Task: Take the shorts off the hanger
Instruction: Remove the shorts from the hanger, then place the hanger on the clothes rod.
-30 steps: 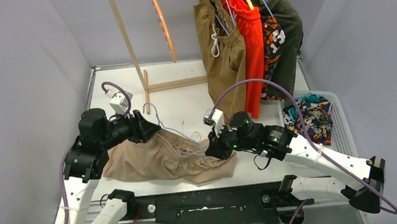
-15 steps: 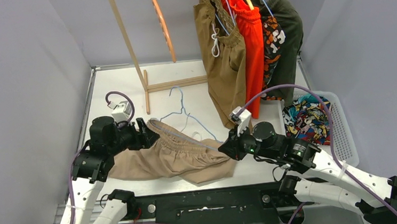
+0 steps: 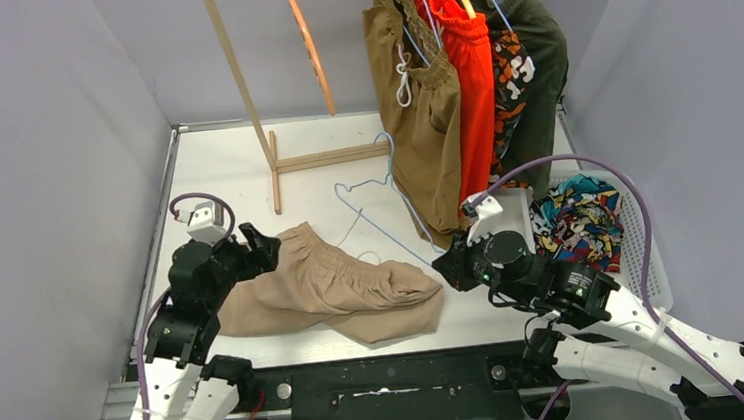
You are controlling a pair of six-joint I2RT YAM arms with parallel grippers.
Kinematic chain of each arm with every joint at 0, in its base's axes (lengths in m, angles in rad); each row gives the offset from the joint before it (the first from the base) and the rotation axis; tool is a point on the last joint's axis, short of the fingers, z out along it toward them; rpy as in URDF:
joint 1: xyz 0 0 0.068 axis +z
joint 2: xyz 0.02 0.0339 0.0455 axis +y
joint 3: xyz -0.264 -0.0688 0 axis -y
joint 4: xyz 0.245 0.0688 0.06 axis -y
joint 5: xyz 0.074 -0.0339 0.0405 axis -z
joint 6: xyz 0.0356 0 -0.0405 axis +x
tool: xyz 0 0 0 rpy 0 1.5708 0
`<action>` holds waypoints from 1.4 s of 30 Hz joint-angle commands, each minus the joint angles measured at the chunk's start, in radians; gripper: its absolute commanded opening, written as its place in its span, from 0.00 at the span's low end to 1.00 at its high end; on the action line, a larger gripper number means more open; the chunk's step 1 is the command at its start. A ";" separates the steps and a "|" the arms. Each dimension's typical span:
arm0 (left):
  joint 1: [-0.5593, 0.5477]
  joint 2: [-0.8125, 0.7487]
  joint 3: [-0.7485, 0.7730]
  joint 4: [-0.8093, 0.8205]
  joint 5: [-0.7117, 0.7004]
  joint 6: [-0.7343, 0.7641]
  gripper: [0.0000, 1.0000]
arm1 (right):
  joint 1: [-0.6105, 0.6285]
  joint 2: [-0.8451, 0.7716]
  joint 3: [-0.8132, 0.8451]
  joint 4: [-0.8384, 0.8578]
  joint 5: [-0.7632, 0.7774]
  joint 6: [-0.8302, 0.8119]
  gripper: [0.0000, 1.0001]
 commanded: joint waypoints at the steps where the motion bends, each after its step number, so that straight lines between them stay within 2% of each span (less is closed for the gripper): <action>1: 0.005 -0.042 -0.079 0.134 -0.174 0.025 0.78 | -0.002 -0.022 0.047 0.029 0.188 0.041 0.00; 3: 0.006 -0.046 -0.116 0.137 -0.173 0.006 0.81 | -0.002 -0.032 0.040 0.057 0.232 0.043 0.00; 12: 0.008 -0.015 -0.112 0.133 -0.190 0.026 0.82 | -0.002 0.035 0.118 0.224 0.306 -0.058 0.00; 15: 0.008 -0.017 -0.114 0.131 -0.183 0.030 0.82 | 0.000 0.086 0.126 0.388 0.262 -0.104 0.00; 17: 0.009 -0.023 -0.114 0.129 -0.183 0.030 0.82 | 0.004 0.133 0.129 0.493 0.303 -0.114 0.00; 20: 0.009 -0.030 -0.120 0.129 -0.192 0.028 0.82 | 0.005 0.226 0.191 0.517 0.401 -0.140 0.00; 25: 0.009 -0.033 -0.124 0.127 -0.209 0.020 0.82 | 0.001 0.364 0.338 0.567 0.325 -0.237 0.00; 32: 0.008 -0.029 -0.127 0.130 -0.213 0.020 0.82 | -0.002 0.511 0.554 0.502 0.412 -0.277 0.00; 36: 0.008 -0.022 -0.127 0.127 -0.215 0.017 0.82 | -0.004 0.580 0.690 0.454 0.406 -0.315 0.00; 42: 0.008 -0.018 -0.123 0.114 -0.219 0.009 0.82 | -0.026 0.772 0.976 0.215 0.337 -0.353 0.00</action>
